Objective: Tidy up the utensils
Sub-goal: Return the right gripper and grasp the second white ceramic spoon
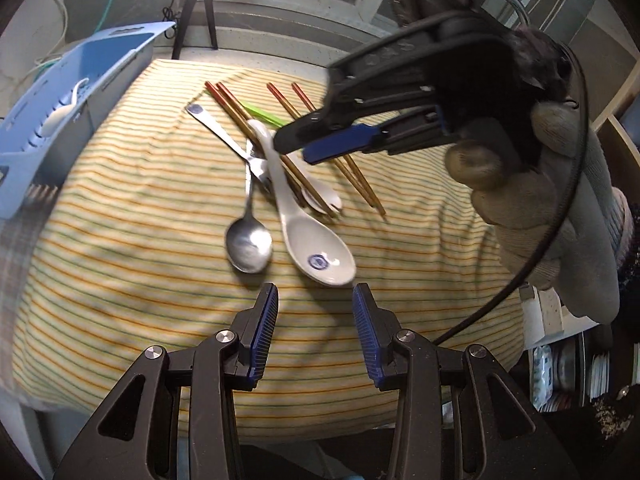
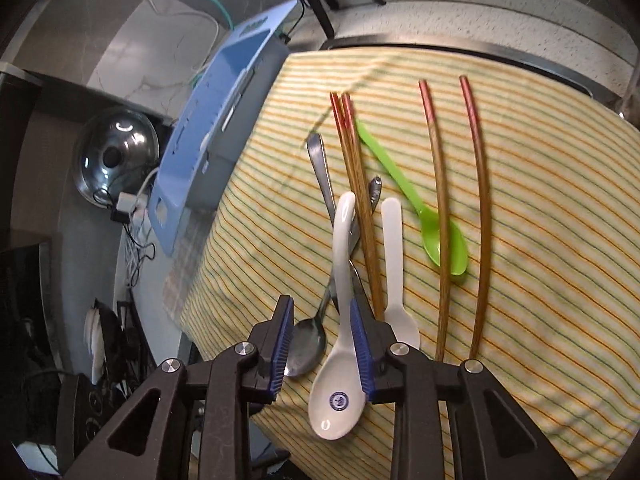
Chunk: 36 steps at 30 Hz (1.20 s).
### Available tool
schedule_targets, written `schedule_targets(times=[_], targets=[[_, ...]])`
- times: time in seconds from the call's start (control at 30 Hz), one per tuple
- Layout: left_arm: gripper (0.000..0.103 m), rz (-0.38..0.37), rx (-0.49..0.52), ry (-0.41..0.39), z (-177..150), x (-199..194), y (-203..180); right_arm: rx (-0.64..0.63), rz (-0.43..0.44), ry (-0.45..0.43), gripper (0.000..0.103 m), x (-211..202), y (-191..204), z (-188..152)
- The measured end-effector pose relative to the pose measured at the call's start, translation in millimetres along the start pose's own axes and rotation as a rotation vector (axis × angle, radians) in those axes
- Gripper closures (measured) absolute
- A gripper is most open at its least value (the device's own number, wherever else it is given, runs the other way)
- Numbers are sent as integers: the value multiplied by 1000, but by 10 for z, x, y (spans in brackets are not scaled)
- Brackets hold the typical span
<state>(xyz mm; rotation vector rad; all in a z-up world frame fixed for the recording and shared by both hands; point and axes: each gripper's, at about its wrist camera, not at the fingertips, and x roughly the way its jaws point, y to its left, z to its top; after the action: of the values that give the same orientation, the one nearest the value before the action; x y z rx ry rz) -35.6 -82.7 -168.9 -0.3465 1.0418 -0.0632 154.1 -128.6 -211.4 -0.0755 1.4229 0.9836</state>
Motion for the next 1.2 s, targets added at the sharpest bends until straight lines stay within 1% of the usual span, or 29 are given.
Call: schedule_targets(times=[0.1, 0.27, 0.6, 0.8, 0.87, 0.97, 1.03, 1.2], targets=[[66, 17, -15, -2, -27, 90, -100, -17, -5, 30, 77, 93, 7, 30], [66, 38, -56, -3, -21, 231, -152, -41, -30, 56, 78, 186, 20, 83], [66, 82, -98, -5, 30, 409, -74, -52, -58, 76, 79, 293, 34, 176], [66, 89, -100, -2, 50, 456, -68, -57, -88, 76, 85, 326, 37, 205], [69, 90, -95, -3, 55, 463, -57, -53, -98, 78, 90, 353, 36, 213], [73, 88, -101, -8, 39, 442, -41, -46, -95, 75, 91, 376, 50, 218], [73, 82, -109, -11, 40, 432, -11, -44, -91, 73, 93, 360, 53, 210], [74, 67, -114, -20, 45, 388, 41, -44, -90, 57, 93, 301, 59, 199]])
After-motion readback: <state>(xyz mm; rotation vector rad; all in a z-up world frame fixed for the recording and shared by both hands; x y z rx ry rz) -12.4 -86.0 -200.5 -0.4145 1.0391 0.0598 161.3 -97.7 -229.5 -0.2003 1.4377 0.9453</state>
